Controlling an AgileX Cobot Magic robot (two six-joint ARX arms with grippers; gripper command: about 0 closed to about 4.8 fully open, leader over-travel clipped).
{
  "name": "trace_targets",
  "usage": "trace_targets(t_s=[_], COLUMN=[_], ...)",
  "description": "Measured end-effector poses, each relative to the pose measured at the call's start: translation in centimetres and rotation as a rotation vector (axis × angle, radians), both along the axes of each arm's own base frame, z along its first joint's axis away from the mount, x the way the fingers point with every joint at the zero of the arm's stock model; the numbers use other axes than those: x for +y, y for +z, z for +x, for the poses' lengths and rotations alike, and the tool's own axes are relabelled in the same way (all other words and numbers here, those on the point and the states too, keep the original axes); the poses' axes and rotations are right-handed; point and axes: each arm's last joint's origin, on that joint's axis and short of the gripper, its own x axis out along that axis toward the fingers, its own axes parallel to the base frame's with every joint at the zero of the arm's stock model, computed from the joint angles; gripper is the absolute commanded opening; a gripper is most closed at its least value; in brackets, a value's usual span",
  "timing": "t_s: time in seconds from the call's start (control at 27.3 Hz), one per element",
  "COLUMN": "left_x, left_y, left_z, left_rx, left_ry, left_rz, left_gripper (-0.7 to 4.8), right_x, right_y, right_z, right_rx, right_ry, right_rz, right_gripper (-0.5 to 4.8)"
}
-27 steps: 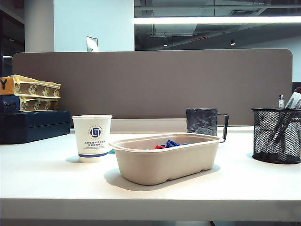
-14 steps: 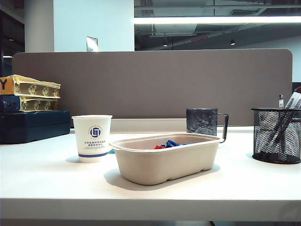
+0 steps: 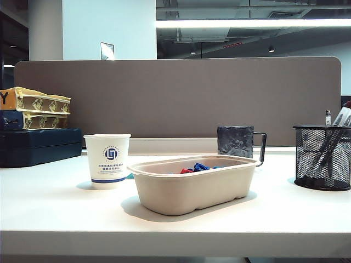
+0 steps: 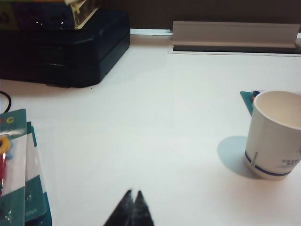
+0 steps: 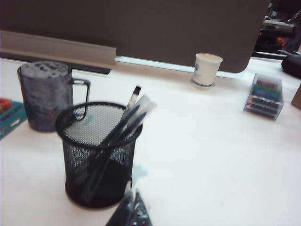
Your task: Pick up one pen and put it in the pen container.
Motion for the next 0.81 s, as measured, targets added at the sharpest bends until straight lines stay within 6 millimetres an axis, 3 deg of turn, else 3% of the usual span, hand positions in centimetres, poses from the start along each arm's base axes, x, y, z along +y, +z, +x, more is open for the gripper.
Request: trace_targets(t_s=[0.81], left_x=[-0.02], left_y=[0.32], left_z=[0.03], left_rx=[-0.031], left_ry=[0.0], left_rz=[-0.015], left_gripper=[-0.06], right_x=[0.16], right_y=[0.25], right_z=[0.0], right_rx=[-0.024], right_ry=[0.055], right_rz=[0.022], right_gripper=[-0.01])
